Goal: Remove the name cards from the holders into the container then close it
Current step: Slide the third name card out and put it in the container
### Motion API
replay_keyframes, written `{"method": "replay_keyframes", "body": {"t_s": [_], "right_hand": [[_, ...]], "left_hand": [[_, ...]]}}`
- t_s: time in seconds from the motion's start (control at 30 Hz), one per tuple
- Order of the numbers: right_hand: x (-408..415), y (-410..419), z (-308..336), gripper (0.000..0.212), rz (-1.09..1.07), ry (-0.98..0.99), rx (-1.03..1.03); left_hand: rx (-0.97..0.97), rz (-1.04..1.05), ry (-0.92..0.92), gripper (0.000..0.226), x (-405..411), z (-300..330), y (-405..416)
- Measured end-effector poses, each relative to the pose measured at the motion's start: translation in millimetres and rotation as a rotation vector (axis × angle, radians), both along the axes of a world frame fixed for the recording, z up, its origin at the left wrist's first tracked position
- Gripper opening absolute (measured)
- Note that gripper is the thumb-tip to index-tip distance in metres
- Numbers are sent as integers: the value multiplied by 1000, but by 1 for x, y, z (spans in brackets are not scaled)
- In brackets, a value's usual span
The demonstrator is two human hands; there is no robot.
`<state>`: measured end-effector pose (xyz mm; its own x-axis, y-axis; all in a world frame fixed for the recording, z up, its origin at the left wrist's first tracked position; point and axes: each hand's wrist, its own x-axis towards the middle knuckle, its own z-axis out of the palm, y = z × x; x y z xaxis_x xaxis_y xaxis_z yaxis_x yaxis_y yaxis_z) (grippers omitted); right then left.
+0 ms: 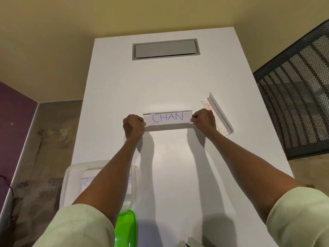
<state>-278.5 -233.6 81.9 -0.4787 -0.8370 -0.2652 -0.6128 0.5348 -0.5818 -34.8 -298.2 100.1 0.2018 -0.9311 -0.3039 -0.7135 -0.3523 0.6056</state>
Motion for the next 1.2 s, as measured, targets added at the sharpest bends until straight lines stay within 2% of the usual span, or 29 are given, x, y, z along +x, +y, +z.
{"method": "replay_keyframes", "body": {"t_s": [0.23, 0.33, 0.43, 0.63, 0.77, 0.93, 1.07, 1.13, 1.17, 1.2], "right_hand": [[0, 10, -13, 11, -19, -1, 53], [1, 13, -14, 40, -3, 12, 48], [2, 16, -15, 49, 8, 8, 56], [3, 20, -21, 47, 5, -6, 60], [0, 22, -26, 38, -3, -19, 66], [-2, 24, -31, 16, 20, -46, 101], [-3, 22, -32, 18, 35, -36, 124], [-3, 21, -32, 29, 38, -16, 106], [-4, 20, -30, 27, 52, 9, 98], [-4, 20, -29, 14, 72, 41, 91]], "left_hand": [[30, 13, -5, 18, -2, -18, 7], [33, 17, -14, 20, -4, -26, 10], [42, 23, -24, 21, -4, -31, 12], [68, 42, -31, 20, -6, -38, 14], [91, 56, -19, 20, -7, -40, 16], [105, 38, -18, 19, -8, -44, 19], [93, 9, 3, 19, -7, -46, 17], [66, -23, -25, 19, -5, -44, 17], [57, -36, -37, 21, -4, -42, 17], [43, -54, -49, 24, -3, -40, 17]]}}
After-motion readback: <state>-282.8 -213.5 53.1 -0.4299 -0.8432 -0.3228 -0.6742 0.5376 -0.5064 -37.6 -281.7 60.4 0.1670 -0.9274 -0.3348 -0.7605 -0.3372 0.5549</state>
